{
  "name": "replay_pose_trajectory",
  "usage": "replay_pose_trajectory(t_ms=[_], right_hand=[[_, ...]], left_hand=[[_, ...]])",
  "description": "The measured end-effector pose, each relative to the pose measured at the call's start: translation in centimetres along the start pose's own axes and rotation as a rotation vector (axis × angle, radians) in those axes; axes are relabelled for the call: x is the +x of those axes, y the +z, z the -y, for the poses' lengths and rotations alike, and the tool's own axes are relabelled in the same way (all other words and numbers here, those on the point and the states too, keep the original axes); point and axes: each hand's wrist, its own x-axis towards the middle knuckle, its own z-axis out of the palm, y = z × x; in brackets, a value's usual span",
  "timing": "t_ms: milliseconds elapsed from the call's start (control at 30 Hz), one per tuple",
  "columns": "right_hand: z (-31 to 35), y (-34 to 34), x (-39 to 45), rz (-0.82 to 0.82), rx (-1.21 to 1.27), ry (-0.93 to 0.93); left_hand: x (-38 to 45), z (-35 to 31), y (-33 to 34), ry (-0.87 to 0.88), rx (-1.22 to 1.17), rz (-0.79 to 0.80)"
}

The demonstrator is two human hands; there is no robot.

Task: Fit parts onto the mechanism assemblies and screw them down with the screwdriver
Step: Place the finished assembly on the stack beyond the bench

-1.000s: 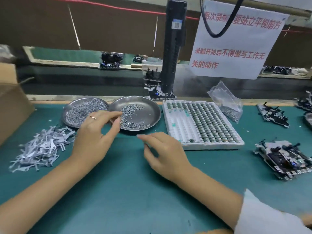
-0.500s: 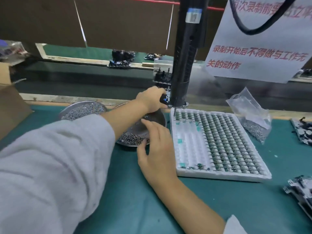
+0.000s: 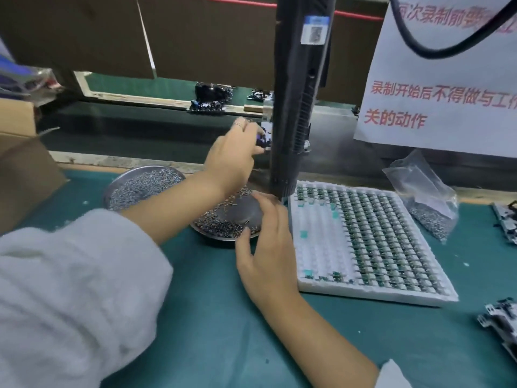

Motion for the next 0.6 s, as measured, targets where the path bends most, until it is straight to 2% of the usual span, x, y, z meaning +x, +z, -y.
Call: replay_pose_trajectory(t_ms=[100,167,267,333,400,467,600], right_hand=[[-0.1,0.0,-0.2,-0.034,0.113,0.055],[-0.2,-0.1,-0.3,-0.085,0.203,0.062],[0.0,-0.5,-0.5,-0.202,0.283,-0.02],[0.4,-0.9,-0.8,-0.205,0.317,-0.113],[0.7,-1.5,-1.4,-0.104,0.31,-0.248],[0.8,-2.1,-2.2,0.106,0.256,-0.414],[1.2,-2.1,-3.2,0.519,-0.048,-0.664]], left_hand=[[-2.8,2.8,-2.6,-0.024,-0.125,-0.085],[-6.3,4.6,-4.9,0.002,-0.097,-0.132],[-12.3,5.8,-6.9,0.079,0.031,-0.134],[-16.2,6.1,-7.5,0.123,0.078,-0.104],[-19.4,5.9,-7.4,0.19,0.13,-0.068],[-21.5,6.1,-6.6,0.227,0.175,-0.015],[-22.9,7.1,-5.1,0.249,0.163,0.083]])
